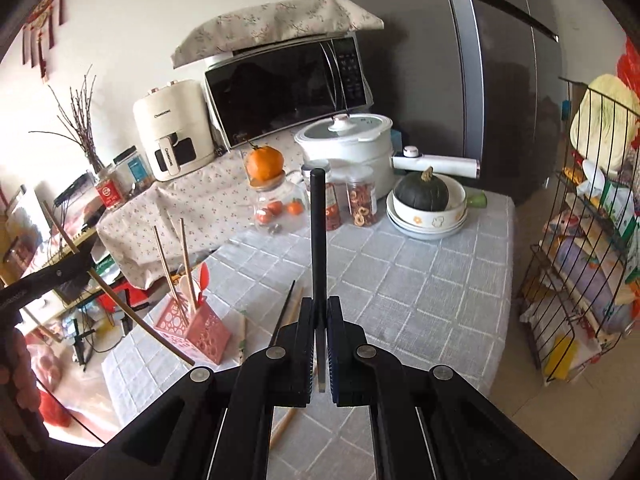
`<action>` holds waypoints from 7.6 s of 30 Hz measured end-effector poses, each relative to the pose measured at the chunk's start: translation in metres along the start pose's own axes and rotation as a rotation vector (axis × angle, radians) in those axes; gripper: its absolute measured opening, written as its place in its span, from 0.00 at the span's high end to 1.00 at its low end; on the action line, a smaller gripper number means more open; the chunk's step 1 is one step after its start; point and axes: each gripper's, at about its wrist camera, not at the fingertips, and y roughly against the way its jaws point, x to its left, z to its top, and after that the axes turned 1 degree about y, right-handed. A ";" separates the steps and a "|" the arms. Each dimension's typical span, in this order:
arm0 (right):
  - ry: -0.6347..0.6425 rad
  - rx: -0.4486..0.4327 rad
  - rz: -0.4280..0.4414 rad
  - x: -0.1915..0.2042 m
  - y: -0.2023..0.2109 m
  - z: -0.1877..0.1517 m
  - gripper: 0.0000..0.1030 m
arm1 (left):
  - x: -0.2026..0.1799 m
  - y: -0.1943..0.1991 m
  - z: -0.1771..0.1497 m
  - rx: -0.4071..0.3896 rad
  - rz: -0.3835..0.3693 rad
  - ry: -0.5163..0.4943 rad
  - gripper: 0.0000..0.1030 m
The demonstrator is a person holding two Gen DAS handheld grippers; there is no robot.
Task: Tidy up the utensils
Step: 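Carry both chopsticks to the pink caddy and insert them with both tools, then open both tools and move them back over the loose chopsticks, then grasp a wooden chopstick with the right tool while the left grasps another, then carry both wooden chopsticks to the pink caddy and insert them with both tools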
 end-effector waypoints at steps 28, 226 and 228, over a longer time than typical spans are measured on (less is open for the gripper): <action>-0.007 -0.097 0.217 0.097 -0.014 0.031 0.94 | 0.067 -0.024 0.012 -0.018 0.167 0.108 0.93; 0.080 0.006 0.107 0.106 -0.016 0.018 0.94 | 0.032 -0.011 -0.002 -0.217 0.145 -0.052 0.94; 0.076 -0.007 0.115 0.107 -0.016 0.020 0.94 | 0.039 -0.021 -0.005 -0.184 0.147 -0.034 0.94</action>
